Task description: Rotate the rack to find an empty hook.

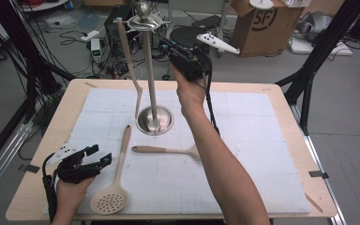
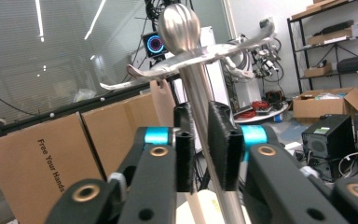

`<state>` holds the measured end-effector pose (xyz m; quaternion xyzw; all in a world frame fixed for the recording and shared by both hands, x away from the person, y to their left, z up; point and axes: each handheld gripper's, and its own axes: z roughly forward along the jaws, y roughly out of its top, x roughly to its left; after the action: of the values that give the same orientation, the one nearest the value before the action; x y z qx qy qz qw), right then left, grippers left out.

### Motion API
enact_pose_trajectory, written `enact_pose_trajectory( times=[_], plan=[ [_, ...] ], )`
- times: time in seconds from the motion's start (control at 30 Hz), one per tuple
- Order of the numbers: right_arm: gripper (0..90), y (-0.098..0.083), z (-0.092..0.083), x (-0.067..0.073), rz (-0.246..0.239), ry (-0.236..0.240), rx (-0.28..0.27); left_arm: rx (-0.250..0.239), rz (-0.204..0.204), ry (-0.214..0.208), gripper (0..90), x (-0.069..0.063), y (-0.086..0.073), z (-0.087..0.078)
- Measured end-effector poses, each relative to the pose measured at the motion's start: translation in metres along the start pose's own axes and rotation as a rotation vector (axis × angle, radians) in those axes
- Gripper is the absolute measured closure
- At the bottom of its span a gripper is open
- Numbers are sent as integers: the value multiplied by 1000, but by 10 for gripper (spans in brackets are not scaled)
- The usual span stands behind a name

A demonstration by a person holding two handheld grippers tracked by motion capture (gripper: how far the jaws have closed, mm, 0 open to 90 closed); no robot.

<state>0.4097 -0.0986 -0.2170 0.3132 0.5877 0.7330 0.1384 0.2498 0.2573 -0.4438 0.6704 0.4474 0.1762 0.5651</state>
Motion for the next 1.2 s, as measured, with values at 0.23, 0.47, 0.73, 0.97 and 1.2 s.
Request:
enact_pose_trajectory(
  times=[0.23, 0.47, 0.73, 0.97, 1.2],
  plan=[
    [700, -2, -8, -7, 18, -13, 6, 1, -1, 2, 259, 0, 0, 0],
    [625, -5, -17, -8, 9, -12, 28, -1, 3, 3, 259, 2, 0, -3],
    [523, -11, -31, -14, 24, -7, 80, -2, -7, 7, 259, 7, -2, -5],
    [491, -18, -49, -12, 13, 6, 108, -12, -3, 6, 259, 3, 0, -5],
    [491, -25, -56, -18, 37, 6, 106, -3, 1, 7, 259, 2, -1, -3]
  ],
)
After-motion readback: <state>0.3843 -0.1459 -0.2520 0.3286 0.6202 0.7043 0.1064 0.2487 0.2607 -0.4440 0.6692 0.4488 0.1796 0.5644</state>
